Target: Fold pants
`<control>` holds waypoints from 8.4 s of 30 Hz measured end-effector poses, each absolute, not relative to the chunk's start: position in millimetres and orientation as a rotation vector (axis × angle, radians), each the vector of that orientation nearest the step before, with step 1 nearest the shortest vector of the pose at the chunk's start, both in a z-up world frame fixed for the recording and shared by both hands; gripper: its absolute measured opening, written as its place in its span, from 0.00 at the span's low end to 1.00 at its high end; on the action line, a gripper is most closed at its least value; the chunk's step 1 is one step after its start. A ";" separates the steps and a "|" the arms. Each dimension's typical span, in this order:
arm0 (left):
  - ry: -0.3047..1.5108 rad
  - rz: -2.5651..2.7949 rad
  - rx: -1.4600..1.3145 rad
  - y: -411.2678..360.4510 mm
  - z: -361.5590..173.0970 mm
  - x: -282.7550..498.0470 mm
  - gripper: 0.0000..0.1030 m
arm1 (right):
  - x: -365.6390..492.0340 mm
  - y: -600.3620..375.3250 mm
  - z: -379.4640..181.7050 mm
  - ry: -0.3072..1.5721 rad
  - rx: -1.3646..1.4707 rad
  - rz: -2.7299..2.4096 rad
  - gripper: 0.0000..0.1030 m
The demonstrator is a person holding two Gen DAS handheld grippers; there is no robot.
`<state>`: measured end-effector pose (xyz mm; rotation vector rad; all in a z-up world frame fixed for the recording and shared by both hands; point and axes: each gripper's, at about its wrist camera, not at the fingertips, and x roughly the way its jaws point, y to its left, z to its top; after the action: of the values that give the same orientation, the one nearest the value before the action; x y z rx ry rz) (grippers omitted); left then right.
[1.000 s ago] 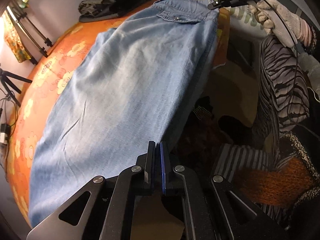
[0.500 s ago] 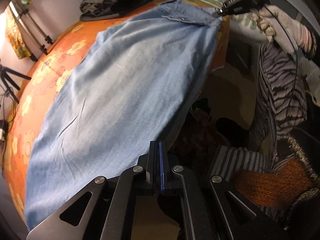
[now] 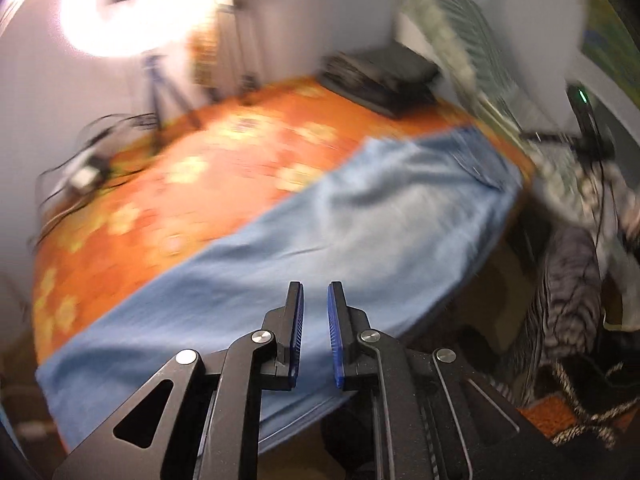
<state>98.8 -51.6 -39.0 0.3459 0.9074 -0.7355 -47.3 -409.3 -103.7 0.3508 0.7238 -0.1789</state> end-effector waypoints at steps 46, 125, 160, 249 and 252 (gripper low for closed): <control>0.921 0.281 -0.814 365.3 -196.4 90.1 0.08 | 54.0 -52.7 -179.9 0.881 -0.573 0.677 0.47; 0.865 0.052 -0.429 243.7 11.3 78.5 0.33 | 76.6 -77.8 -14.9 0.604 -0.135 0.654 0.79; 0.724 0.220 -1.276 387.4 -255.7 65.0 0.47 | 175.8 100.5 -101.0 0.821 -0.218 0.797 0.79; 0.390 -0.260 -0.132 104.3 109.3 58.3 0.12 | 244.5 113.4 114.0 0.690 0.195 0.832 0.03; 0.383 -0.355 -0.081 55.2 116.0 55.0 0.12 | 227.5 53.7 127.5 0.642 0.239 0.761 0.02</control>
<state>55.0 55.2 116.0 -0.0807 0.3835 -0.3551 227.5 53.7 127.5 0.2390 0.6420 0.7608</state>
